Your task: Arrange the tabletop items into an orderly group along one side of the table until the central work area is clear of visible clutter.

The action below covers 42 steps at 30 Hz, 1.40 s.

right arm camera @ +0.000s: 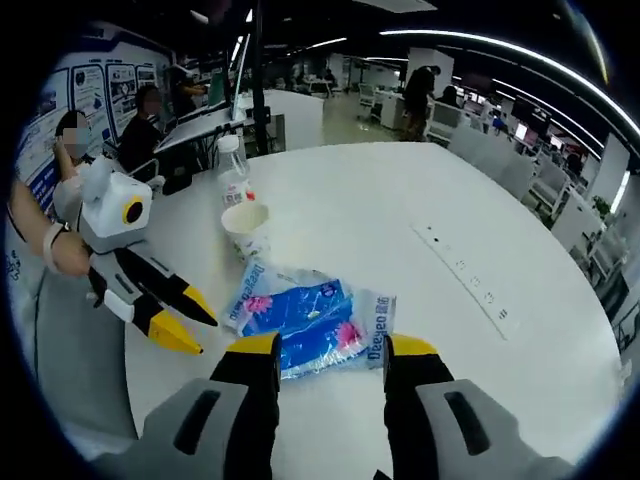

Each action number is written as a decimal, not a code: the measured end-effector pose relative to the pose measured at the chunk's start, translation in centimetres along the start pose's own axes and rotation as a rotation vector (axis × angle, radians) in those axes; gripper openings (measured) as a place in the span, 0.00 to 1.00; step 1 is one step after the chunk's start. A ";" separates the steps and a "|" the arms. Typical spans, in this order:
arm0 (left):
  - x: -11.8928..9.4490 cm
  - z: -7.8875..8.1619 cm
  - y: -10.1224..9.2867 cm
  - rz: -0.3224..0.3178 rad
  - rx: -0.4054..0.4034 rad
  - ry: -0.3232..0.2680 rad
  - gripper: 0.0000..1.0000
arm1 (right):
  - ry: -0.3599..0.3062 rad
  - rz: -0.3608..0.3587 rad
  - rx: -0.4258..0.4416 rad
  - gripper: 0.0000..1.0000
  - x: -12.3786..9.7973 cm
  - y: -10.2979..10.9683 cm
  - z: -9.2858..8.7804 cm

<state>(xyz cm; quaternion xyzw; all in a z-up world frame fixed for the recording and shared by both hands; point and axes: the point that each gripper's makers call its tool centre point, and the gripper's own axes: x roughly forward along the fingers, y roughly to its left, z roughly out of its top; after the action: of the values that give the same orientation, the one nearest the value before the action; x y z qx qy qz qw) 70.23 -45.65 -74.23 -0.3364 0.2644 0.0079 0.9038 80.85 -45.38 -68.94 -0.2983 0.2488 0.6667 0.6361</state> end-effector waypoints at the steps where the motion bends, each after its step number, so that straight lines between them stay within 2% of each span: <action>1: 0.1 0.0 0.2 0.009 -0.016 -0.007 0.24 | 0.003 0.000 -0.001 0.37 0.1 0.0 0.0; 6: 0.6 -0.2 0.2 0.011 -0.098 -0.022 0.23 | 0.034 0.021 -0.071 0.35 1.4 -0.1 0.0; 10: 0.9 -0.4 0.4 0.010 -0.185 -0.041 0.23 | 0.039 0.037 -0.066 0.35 2.5 -0.6 0.2; 17: 1.1 -0.4 1.7 0.033 -0.259 -0.059 0.22 | 0.060 0.063 -0.075 0.35 4.1 -1.2 0.2; 23: 1.3 -0.2 2.2 0.048 -0.273 -0.070 0.22 | 0.093 0.073 -0.100 0.34 5.7 -2.0 -0.6; 30: 1.7 0.2 2.3 0.045 -0.314 -0.081 0.19 | 0.117 0.090 -0.090 0.32 7.3 -2.8 -1.3; 42: 1.8 -0.2 2.5 0.049 -0.350 -0.091 0.17 | 0.136 0.110 -0.106 0.26 9.5 -2.6 -1.9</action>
<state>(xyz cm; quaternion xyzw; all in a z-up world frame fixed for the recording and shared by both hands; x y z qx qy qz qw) 71.18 -44.14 -76.77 -0.4813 0.2261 0.0913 0.8419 83.49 -39.90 -76.88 -0.3619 0.2718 0.6913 0.5633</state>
